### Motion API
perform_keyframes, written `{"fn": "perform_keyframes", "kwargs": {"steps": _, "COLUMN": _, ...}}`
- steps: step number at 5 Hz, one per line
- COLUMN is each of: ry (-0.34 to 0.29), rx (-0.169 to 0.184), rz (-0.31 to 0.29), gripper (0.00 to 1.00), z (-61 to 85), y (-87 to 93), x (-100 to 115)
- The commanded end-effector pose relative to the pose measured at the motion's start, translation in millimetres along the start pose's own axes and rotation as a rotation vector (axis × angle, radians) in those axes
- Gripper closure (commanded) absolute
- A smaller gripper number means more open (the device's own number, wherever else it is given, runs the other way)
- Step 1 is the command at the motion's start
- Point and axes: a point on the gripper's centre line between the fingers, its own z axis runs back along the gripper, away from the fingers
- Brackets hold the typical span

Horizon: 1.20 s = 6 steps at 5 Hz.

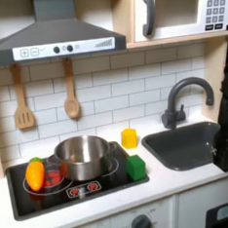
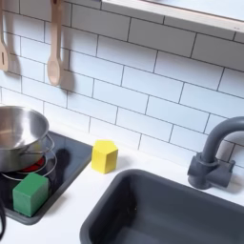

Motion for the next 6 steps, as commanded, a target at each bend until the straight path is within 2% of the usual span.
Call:
{"fn": "perform_keyframes", "kwargs": {"steps": 1, "ry": 0.0, "rx": 0.0, "rz": 0.002, "gripper": 0.0, "z": 0.0, "y": 0.0, "x": 0}}
{"fn": "perform_keyframes", "kwargs": {"steps": 2, "ry": -0.01, "rx": 0.005, "rz": 0.002, "gripper": 0.0, "z": 3.5, "y": 8.9, "x": 0}}
{"fn": "perform_keyframes", "kwargs": {"steps": 4, "ry": 0.007, "rx": 0.033, "rz": 0.042, "gripper": 0.0, "z": 8.6, "y": 41.7, "x": -5}}
{"fn": "perform_keyframes", "kwargs": {"steps": 5, "ry": -0.019, "rx": 0.055, "rz": 0.046, "gripper": 0.0, "z": 12.5, "y": 54.4, "x": 0}}
{"fn": "perform_keyframes", "kwargs": {"steps": 6, "ry": -0.025, "rx": 0.057, "rz": 0.047, "gripper": 0.0, "z": 12.6, "y": 57.5, "x": 9}}
